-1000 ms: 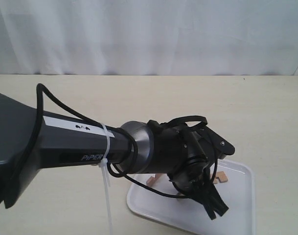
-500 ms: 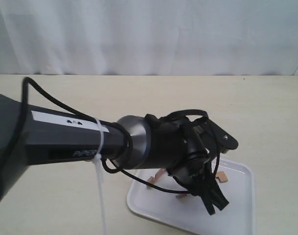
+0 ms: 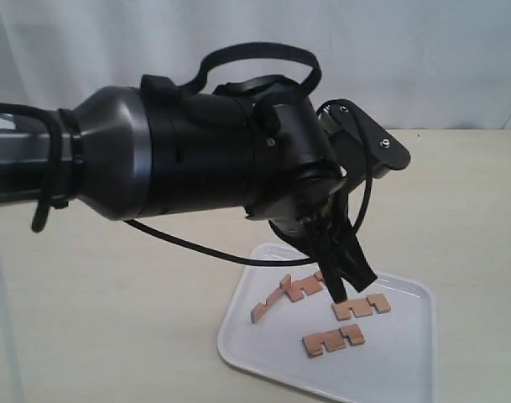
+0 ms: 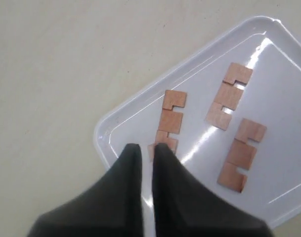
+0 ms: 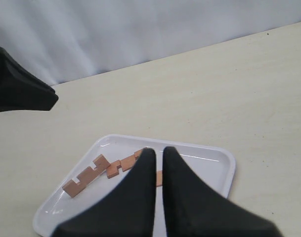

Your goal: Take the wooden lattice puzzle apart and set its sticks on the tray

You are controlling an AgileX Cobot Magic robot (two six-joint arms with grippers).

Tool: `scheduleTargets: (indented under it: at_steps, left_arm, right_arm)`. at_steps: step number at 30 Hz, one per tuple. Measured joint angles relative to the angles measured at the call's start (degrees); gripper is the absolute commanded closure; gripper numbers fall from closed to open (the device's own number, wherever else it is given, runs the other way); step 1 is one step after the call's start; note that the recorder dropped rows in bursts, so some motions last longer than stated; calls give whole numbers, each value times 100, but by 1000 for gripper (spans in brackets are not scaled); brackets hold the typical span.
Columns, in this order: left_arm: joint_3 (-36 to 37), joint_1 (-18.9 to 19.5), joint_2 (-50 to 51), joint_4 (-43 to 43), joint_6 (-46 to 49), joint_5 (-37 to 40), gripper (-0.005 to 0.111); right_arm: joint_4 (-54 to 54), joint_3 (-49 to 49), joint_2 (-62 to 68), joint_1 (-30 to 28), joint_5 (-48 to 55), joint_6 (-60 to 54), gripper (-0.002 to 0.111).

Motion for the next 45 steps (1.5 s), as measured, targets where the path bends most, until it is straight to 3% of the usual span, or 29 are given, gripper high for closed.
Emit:
scheduleTargets:
  at_steps: [6,10,15,23,28,33,37,45]
  left_arm:
    - [0,290,-112,24,116,542,107]
    - [30,714,-124,0,142,921,107]
    - [557,1288,-389,-116,164,893,107]
    - [1901,2997,-1314,-1338,1052,463,107]
    - [2724,4081,-2119,-1554,1277,38,107]
    - [3716,5037,-3406,-1652,1305,-861,107]
    - [4336,5416,-4642,-1873,1305,-1704,107]
    - [5400,5503,-7369,-2083,1305,-2811,107]
  right_arm:
    - [0,0,0,0,0,0,104]
    - [0,0,0,0,0,0,104]
    - [0,0,0,0,0,0,104]
    - [0,0,0,0,0,0,104]
    - [0,0,0,0,0,0,104]
    - [0,0,0,0,0,0,104]
    - [0,0,0,0,0,0,104]
    - [0,0,0,0,0,0,104]
